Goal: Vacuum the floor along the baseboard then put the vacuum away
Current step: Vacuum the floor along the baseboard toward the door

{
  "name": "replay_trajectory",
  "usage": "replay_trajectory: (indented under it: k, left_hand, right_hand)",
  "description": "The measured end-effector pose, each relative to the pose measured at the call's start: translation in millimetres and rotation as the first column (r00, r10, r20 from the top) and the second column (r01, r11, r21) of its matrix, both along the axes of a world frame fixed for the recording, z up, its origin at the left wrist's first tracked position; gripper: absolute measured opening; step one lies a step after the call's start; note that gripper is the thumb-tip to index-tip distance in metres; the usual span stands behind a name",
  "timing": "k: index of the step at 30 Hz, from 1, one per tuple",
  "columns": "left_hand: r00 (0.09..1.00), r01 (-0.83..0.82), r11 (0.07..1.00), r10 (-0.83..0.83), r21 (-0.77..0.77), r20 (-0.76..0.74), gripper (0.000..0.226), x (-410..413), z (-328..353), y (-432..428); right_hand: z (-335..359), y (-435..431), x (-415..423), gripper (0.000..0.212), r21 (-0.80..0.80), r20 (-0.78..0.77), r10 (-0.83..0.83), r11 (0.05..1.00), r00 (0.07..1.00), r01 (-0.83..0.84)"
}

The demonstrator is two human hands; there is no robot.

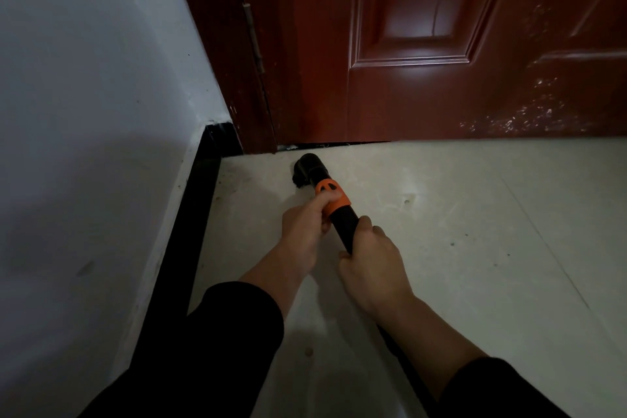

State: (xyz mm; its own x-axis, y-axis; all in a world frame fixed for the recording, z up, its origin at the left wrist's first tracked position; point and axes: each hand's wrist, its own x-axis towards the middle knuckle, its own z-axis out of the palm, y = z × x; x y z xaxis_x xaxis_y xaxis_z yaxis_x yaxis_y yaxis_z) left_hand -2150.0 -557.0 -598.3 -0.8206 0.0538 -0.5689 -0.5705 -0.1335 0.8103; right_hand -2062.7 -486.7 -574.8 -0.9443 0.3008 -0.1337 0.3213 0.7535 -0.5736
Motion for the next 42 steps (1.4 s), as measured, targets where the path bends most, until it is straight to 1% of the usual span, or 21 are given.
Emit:
replay_trajectory:
  k: [7, 12, 19, 26, 30, 32, 36, 37, 40, 42]
  left_hand:
    - [1.000, -0.013, 1.000, 0.013, 0.028, 0.009, 0.014, -7, -2, -9]
    - [0.999, -0.046, 0.998, 0.046, 0.032, 0.010, 0.014, -7, -1, -19]
    - [0.996, -0.087, 0.995, 0.087, -0.050, -0.004, 0.020, -6, -4, -40]
    - [0.992, -0.124, 0.988, 0.124, -0.095, -0.007, 0.020, -4, -1, -64]
    - [0.994, -0.107, 0.988, 0.105, -0.107, -0.022, 0.021, -4, 0, -79]
    - [0.996, -0.091, 0.988, 0.088, -0.126, -0.027, 0.027, -3, 2, -85]
    - [0.995, -0.097, 0.989, 0.095, -0.107, -0.020, 0.060, -1, 6, -94]
    - [0.995, -0.097, 0.990, 0.095, -0.103, -0.022, 0.058, -1, 6, -97]
    - [0.992, -0.124, 0.986, 0.123, -0.109, -0.017, 0.031, 1, 4, -103]
    - [0.988, -0.155, 0.981, 0.154, -0.116, -0.020, 0.027, 2, 1, -105]
  right_hand:
    - [-1, -7, -8, 0.036, 0.007, 0.013, 0.027, 1.000, 1.000, -0.027]
    - [-1, -15, -8, 0.036, -0.036, 0.008, 0.045, 0.998, 0.999, -0.044]
    - [4, -32, -7, 0.033, -0.076, 0.007, 0.083, 0.994, 0.996, -0.083]
    - [3, -53, -10, 0.034, -0.101, 0.011, 0.100, 0.990, 0.995, -0.099]
    - [3, -64, -12, 0.035, -0.097, 0.007, 0.114, 0.989, 0.993, -0.113]
    - [2, -70, -12, 0.035, -0.099, 0.006, 0.119, 0.988, 0.993, -0.118]
    - [0, -80, -12, 0.035, -0.119, 0.011, 0.125, 0.985, 0.992, -0.123]
    - [0, -82, -12, 0.034, -0.122, 0.010, 0.128, 0.984, 0.992, -0.126]
    - [-1, -87, -11, 0.034, -0.134, -0.002, 0.132, 0.982, 0.991, -0.131]
    - [-2, -88, -8, 0.033, -0.138, -0.005, 0.138, 0.981, 0.990, -0.137]
